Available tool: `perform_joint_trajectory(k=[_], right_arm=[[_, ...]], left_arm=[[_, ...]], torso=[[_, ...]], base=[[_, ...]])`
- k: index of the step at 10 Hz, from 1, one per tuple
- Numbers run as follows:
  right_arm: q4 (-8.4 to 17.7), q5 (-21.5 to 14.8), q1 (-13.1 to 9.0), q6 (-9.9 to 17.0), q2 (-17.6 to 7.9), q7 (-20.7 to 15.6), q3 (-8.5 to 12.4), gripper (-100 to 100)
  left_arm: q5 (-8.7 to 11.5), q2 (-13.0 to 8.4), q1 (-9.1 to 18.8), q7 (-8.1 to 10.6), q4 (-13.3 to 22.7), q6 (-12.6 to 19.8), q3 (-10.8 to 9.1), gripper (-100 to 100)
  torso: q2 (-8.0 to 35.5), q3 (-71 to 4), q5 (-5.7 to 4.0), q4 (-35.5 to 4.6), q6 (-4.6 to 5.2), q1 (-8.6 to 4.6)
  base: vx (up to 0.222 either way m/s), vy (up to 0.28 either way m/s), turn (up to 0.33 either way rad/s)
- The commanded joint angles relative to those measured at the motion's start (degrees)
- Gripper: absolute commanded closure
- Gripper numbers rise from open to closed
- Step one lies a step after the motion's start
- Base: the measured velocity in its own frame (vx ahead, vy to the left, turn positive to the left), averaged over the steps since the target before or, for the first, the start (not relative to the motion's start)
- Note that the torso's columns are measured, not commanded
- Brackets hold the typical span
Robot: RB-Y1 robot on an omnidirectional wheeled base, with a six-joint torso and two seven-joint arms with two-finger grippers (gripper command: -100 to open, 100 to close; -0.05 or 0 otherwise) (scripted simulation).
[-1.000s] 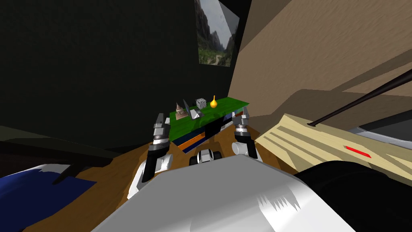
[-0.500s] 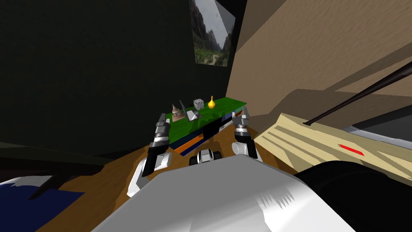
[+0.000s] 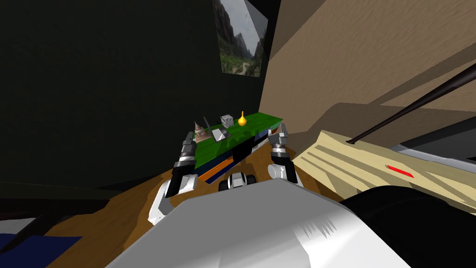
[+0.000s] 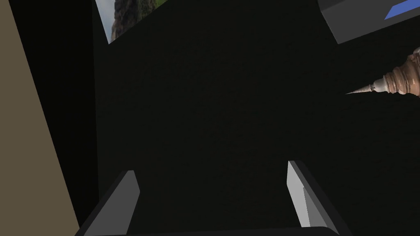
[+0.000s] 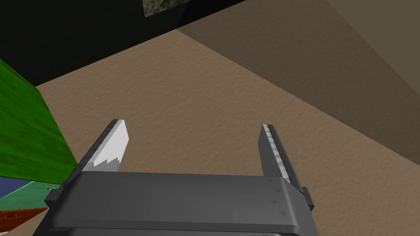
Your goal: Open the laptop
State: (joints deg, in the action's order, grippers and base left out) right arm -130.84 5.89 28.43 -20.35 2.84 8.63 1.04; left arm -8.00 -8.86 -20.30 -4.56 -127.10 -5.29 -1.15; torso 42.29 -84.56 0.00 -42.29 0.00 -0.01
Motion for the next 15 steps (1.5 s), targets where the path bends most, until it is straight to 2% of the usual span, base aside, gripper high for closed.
perform_joint_trajectory(k=[1,6,15], right_arm=[[0.0,0.0,0.0,0.0,0.0,0.0,0.0,0],[0.0,0.0,0.0,0.0,0.0,0.0,0.0,0],[0.0,0.0,0.0,0.0,0.0,0.0,0.0,0]], left_arm=[[-0.3,-0.7,0.9,-0.13,1.0,3.0,-0.95,-100],[-1.1,-2.6,2.6,-0.54,2.4,8.9,-2.42,-100],[-2.9,-8.5,6.3,-1.44,5.6,21.7,-5.62,-100]], torso=[[0.0,0.0,0.00,0.0,-0.01,0.03],[0.0,0.0,0.01,0.0,0.00,0.02],[0.0,0.0,0.00,0.0,0.00,0.01]], base=[[0.049,-0.030,-0.059],[0.047,-0.031,-0.050],[0.064,-0.035,-0.066]])
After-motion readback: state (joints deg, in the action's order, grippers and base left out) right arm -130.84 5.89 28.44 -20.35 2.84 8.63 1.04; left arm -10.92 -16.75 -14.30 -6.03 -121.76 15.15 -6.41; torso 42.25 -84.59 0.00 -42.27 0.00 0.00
